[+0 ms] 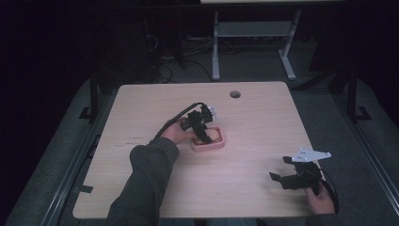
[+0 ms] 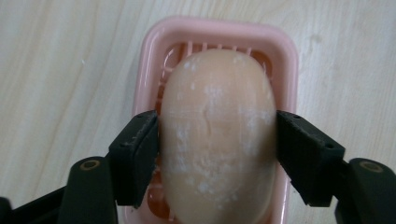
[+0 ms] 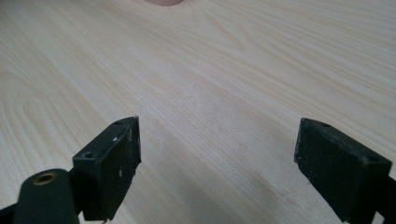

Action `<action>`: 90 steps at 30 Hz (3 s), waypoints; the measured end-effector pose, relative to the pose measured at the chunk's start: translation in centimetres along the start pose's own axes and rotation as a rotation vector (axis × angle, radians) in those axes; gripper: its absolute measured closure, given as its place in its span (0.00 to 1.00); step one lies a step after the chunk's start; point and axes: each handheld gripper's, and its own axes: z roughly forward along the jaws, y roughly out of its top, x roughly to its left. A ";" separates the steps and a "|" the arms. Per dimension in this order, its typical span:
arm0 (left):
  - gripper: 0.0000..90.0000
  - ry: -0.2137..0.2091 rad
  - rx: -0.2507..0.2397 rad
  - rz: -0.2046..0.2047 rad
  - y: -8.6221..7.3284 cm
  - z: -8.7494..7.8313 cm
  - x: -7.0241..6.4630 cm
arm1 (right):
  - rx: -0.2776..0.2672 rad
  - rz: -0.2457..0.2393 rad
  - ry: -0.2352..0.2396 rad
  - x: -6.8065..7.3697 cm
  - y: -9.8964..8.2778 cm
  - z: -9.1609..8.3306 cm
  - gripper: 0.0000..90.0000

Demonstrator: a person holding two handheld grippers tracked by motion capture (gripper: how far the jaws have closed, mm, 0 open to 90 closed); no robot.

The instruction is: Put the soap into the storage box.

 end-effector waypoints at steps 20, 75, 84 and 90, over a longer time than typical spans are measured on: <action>0.28 0.007 -0.030 -0.018 -0.5 -1.2 -0.7 | 0.007 -0.002 -0.004 0.1 0.1 0.0 0.16; 0.25 0.005 -0.084 -0.051 -5.5 -3.6 -3.8 | 0.023 0.002 -0.036 0.6 0.5 0.6 0.16; 0.25 0.010 -0.087 -0.061 -6.3 -3.6 -4.1 | 0.024 0.010 -0.041 0.5 0.4 0.6 0.16; 0.25 0.010 -0.069 -0.059 -6.5 -3.6 -4.4 | 0.020 0.009 -0.048 0.5 0.4 0.5 0.16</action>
